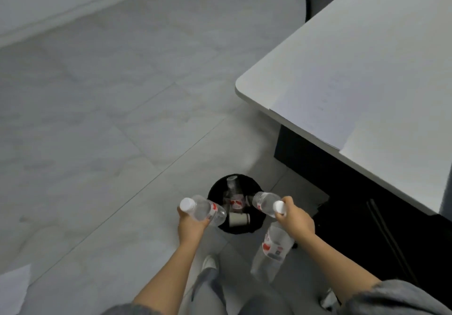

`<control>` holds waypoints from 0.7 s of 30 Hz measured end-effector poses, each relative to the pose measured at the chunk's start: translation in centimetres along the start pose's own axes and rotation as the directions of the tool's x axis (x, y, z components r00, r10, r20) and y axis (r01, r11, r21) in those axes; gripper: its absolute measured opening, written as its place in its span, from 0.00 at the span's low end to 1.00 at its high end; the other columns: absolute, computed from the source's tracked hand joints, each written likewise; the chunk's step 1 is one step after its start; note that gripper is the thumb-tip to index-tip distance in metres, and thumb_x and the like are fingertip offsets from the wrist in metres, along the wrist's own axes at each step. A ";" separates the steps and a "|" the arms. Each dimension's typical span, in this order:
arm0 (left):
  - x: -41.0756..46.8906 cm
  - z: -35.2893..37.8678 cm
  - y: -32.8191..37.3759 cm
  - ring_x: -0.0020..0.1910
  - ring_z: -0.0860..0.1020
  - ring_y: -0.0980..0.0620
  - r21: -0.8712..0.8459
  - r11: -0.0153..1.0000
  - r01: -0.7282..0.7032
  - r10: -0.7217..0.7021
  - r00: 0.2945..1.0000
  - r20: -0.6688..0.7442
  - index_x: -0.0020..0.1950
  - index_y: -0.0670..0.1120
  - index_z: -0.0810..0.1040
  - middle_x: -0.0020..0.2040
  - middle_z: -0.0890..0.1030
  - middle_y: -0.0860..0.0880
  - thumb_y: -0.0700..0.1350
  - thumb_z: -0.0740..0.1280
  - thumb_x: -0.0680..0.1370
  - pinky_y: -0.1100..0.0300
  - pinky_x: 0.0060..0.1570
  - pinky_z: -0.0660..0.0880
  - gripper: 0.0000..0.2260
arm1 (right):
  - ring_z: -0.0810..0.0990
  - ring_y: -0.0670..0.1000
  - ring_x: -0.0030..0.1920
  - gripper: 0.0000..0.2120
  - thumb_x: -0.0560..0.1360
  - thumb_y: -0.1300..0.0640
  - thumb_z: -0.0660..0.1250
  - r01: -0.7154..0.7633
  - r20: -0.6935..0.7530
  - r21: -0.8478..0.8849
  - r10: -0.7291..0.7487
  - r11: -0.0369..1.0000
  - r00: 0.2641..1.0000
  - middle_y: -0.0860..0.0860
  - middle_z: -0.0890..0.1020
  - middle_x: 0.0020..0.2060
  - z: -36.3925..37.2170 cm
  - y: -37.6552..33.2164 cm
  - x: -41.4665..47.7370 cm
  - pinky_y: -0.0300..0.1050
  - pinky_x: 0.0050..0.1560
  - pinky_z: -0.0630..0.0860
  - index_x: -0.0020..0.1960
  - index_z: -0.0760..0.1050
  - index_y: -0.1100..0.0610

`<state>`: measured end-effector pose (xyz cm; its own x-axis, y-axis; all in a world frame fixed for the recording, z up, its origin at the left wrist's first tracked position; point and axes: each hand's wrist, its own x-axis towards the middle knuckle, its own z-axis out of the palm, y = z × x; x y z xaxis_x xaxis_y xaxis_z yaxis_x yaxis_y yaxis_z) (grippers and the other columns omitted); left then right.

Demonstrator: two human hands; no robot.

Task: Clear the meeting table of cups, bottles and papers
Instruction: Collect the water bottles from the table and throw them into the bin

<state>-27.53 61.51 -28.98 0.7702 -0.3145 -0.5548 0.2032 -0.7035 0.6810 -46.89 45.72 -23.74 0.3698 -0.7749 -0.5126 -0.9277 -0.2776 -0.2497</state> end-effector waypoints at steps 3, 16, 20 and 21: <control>3.8 1.4 1.2 0.54 0.77 0.39 0.067 0.997 -0.022 0.020 0.999 0.042 0.67 0.39 0.63 0.55 0.78 0.39 0.44 0.75 0.68 0.59 0.45 0.68 0.33 | 0.78 0.53 0.40 0.13 0.78 0.51 0.58 0.012 0.034 -0.061 -0.010 0.998 0.999 0.52 0.81 0.46 1.5 -1.0 2.4 0.43 0.31 0.67 0.60 0.63 0.54; 19.3 11.4 -4.2 0.61 0.73 0.40 0.078 0.996 0.031 -0.049 0.970 0.238 0.70 0.43 0.61 0.63 0.73 0.40 0.39 0.74 0.68 0.50 0.60 0.72 0.34 | 0.78 0.57 0.52 0.15 0.78 0.47 0.56 -0.122 0.234 0.121 0.091 0.985 0.968 0.54 0.78 0.55 13.0 2.4 18.3 0.49 0.52 0.76 0.61 0.65 0.51; 23.5 14.6 -6.4 0.61 0.73 0.40 0.183 0.983 -0.021 -0.047 0.933 0.357 0.71 0.43 0.59 0.64 0.73 0.40 0.37 0.73 0.69 0.47 0.61 0.72 0.35 | 0.77 0.55 0.55 0.17 0.77 0.46 0.60 -0.099 0.321 0.181 0.037 0.978 0.946 0.54 0.78 0.57 15.4 3.9 22.9 0.45 0.52 0.73 0.60 0.69 0.55; 24.9 15.6 -7.0 0.62 0.73 0.40 0.216 0.975 -0.052 -0.035 0.924 0.381 0.72 0.43 0.58 0.65 0.73 0.41 0.38 0.72 0.70 0.50 0.61 0.71 0.35 | 0.77 0.55 0.55 0.18 0.77 0.47 0.61 -0.114 0.310 0.217 0.043 0.970 0.950 0.55 0.78 0.57 15.8 4.3 24.3 0.44 0.51 0.72 0.61 0.70 0.57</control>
<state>-19.23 48.64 -55.02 0.4745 -0.5085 -0.7186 0.0280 -0.8072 0.5897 -41.09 34.67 -50.28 0.3275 -0.5716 -0.7523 -0.9306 -0.0575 -0.3614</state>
